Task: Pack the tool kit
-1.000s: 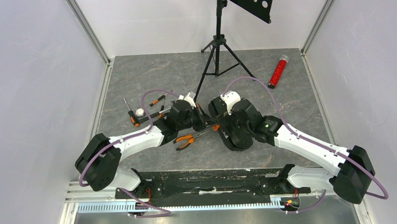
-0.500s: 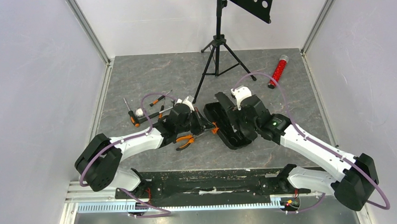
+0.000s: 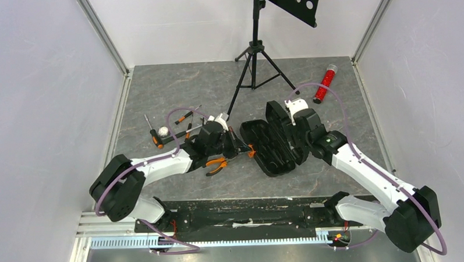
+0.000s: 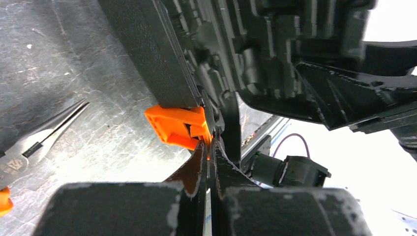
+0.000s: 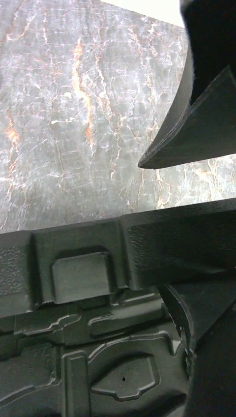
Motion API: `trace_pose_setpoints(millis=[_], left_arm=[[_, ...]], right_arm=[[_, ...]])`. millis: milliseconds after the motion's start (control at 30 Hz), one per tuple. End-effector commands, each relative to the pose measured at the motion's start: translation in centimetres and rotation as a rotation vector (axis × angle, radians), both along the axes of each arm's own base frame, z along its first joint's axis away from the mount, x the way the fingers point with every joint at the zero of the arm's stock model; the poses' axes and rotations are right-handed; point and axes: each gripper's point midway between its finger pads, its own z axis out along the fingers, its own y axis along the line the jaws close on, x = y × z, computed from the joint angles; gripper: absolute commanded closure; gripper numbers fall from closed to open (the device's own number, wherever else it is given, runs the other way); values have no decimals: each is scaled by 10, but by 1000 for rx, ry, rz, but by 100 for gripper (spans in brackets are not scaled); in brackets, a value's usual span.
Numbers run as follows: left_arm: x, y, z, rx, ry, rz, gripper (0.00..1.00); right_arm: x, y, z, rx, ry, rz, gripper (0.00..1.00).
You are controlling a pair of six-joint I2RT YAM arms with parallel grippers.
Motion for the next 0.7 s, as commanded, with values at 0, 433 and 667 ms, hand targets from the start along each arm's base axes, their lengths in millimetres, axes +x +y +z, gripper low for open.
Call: trace_pose_setpoints(millis=[0, 433, 667], left_arm=[[2, -6, -21, 54, -28, -69, 98], [39, -23, -42, 174, -60, -105, 92], [58, -14, -33, 251, -113, -72, 65]], right_arm=[[2, -17, -3, -8, 2, -44, 34], [-6, -102, -27, -46, 38, -366, 12], [1, -120, 9, -7, -94, -470, 2]])
